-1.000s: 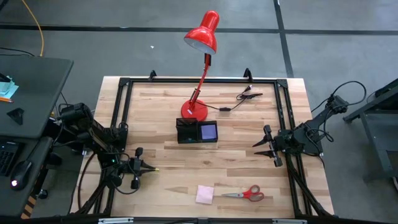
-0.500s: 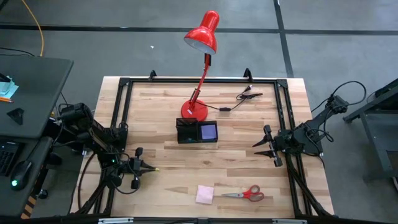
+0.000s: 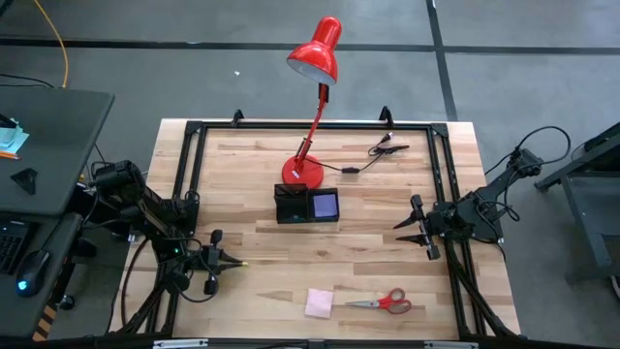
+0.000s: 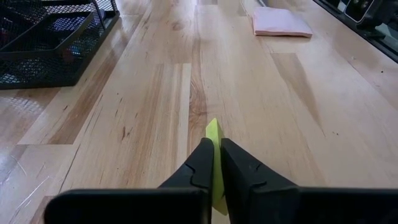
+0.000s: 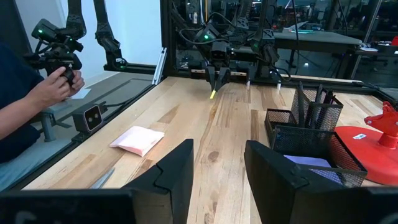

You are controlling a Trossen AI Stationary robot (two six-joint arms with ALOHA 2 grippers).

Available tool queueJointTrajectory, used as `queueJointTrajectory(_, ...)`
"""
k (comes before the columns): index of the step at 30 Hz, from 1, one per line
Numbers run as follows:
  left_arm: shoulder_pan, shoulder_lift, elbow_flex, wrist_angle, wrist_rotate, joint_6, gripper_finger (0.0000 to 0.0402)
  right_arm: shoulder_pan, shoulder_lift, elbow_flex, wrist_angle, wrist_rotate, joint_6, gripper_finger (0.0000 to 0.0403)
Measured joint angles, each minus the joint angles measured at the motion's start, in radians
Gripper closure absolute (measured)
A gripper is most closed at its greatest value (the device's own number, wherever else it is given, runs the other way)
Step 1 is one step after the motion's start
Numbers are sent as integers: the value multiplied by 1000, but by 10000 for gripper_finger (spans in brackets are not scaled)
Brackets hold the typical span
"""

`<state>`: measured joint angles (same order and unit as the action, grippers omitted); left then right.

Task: Pick and place office supplies into organizer
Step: Put the green eraser into the black desk organizer

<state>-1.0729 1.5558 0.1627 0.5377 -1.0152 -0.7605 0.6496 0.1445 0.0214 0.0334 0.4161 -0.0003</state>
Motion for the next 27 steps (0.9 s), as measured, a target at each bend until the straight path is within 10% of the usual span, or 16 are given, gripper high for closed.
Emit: queueJointTrajectory(27, 0, 0, 0, 50, -33, 33, 391, 0, 0, 0, 0, 0, 0, 269)
